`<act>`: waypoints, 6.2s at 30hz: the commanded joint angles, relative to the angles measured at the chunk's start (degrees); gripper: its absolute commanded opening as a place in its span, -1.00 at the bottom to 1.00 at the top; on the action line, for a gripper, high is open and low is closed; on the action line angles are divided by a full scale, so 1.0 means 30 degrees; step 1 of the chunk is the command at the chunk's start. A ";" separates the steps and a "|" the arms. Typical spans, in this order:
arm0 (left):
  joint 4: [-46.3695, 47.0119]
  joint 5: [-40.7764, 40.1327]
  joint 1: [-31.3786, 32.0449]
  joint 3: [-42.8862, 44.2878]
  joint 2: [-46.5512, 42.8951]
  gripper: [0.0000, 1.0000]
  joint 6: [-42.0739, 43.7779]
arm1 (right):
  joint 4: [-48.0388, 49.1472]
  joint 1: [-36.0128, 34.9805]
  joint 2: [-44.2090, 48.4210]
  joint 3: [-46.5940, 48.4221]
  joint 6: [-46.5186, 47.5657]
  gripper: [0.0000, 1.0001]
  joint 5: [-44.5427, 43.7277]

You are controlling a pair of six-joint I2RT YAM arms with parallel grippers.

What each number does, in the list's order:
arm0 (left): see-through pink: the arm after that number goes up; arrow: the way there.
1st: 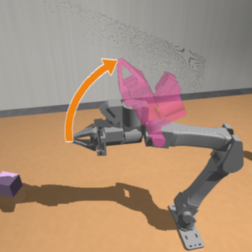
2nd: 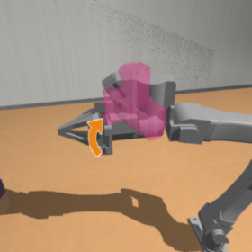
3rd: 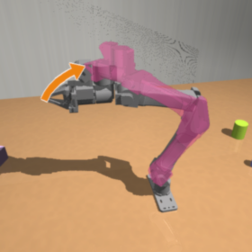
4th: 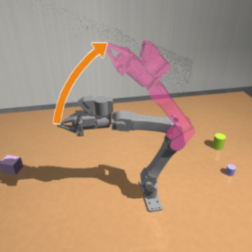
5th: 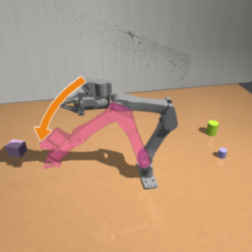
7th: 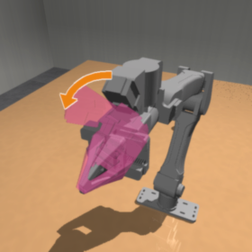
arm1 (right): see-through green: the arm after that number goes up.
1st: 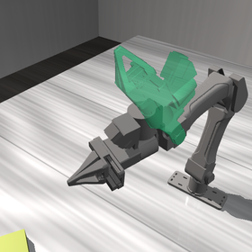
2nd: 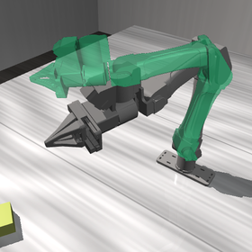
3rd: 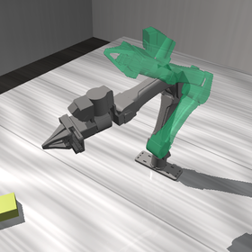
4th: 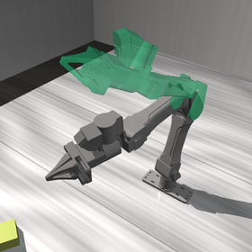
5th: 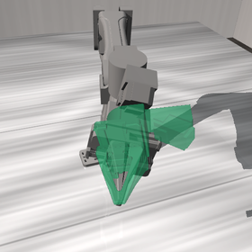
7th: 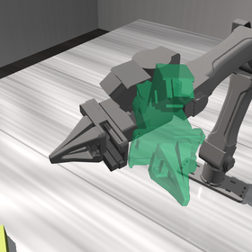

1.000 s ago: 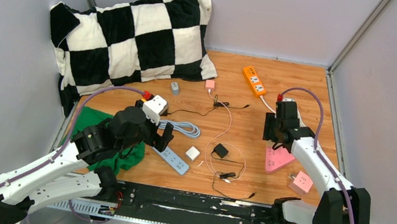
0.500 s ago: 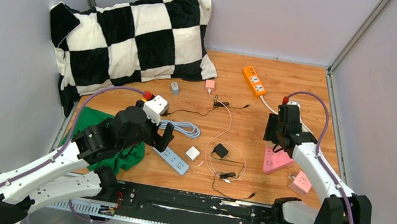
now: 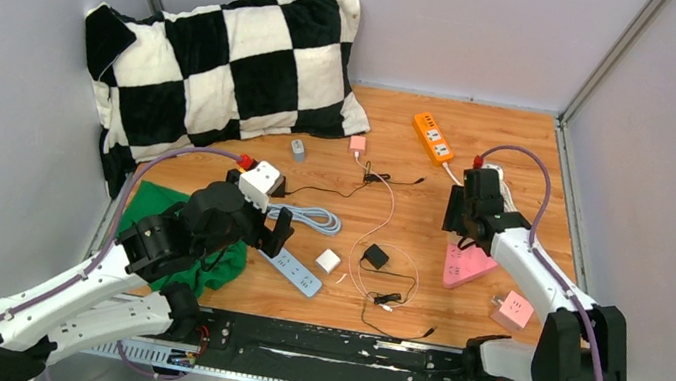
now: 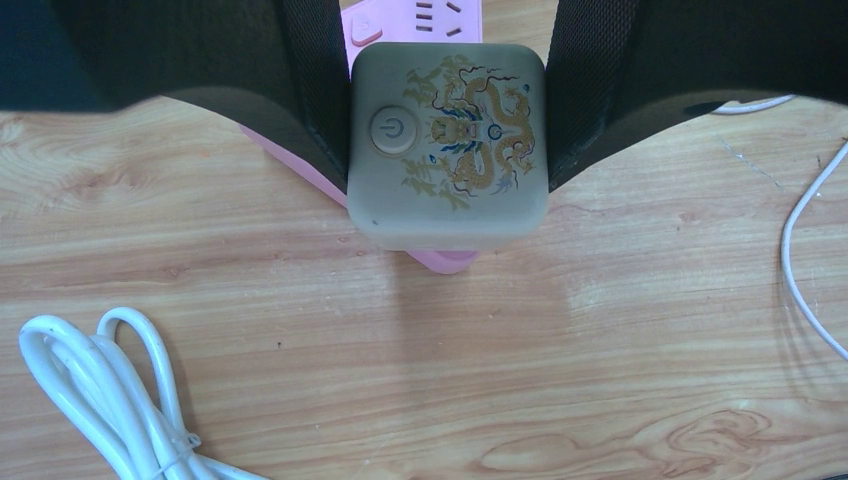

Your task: Insert the plug

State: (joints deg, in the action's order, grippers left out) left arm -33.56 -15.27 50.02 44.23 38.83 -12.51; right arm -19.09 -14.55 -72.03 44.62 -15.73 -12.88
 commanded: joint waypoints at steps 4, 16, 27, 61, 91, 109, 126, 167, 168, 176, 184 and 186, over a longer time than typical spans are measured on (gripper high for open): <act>0.0335 -0.0514 0.0077 -0.0239 -0.0229 1.00 0.0201 | -0.2601 -0.2580 -0.1163 -0.1051 -0.2080 -0.99 -0.0692; 0.0384 -0.0400 0.0081 -0.0240 -0.0184 1.00 0.0245 | -0.2762 -0.3302 -0.2438 -0.1426 -0.3014 -1.00 -0.1426; 0.0396 -0.0478 0.0085 -0.0299 -0.0336 1.00 0.0221 | -0.3775 -0.4524 -0.3776 -0.0901 -0.4210 -0.99 -0.2837; 0.0169 -0.1658 0.0083 -0.0171 -0.0501 1.00 -0.0464 | -0.2957 -0.4581 0.0104 0.2826 -0.0670 1.00 -0.2957; 0.2667 0.2130 -0.5079 -0.1583 0.4145 0.84 -0.6704 | 0.4109 -1.4196 0.0169 0.0163 -0.0679 0.27 0.1841; 0.0856 0.2784 -0.5087 -0.2489 0.0749 0.81 -0.6668 | 0.5053 -1.6655 -0.7341 0.3186 0.0318 0.09 0.1455; 0.1933 0.4395 -0.5090 -0.2826 -0.0286 0.78 -0.4576 | 0.3600 -1.6429 -0.6473 0.3466 0.0160 -0.62 0.0379; 1.3060 1.6576 -0.4582 -0.5267 -0.4898 0.73 0.9813 | 2.2305 -1.1805 0.0637 -0.1370 -1.7297 -0.86 1.6758; 1.3124 1.6326 -0.4450 -0.5162 -0.4774 0.71 0.9973 | 2.2610 -1.1819 0.0544 -0.1368 -1.7515 -0.86 1.6707; 1.3135 1.6017 -0.4045 -0.4486 -0.3949 0.38 1.0246 | 2.4262 -1.1895 -0.0411 -0.1451 -1.8986 -0.86 1.6712; 1.3150 1.5581 -0.4046 -0.4463 -0.4183 -0.24 0.9995 | 2.4471 -1.1792 -0.0728 -0.1682 -1.9201 -0.73 1.6647; 1.3150 1.5042 -0.4046 -0.4610 -0.4463 -0.32 0.9820 | 2.3692 -1.1698 -0.0390 -0.1811 -1.8759 -0.49 1.6473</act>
State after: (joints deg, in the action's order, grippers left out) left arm 4.29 33.06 37.65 29.32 26.70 17.63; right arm 52.60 -49.78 -74.81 40.53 -73.65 35.86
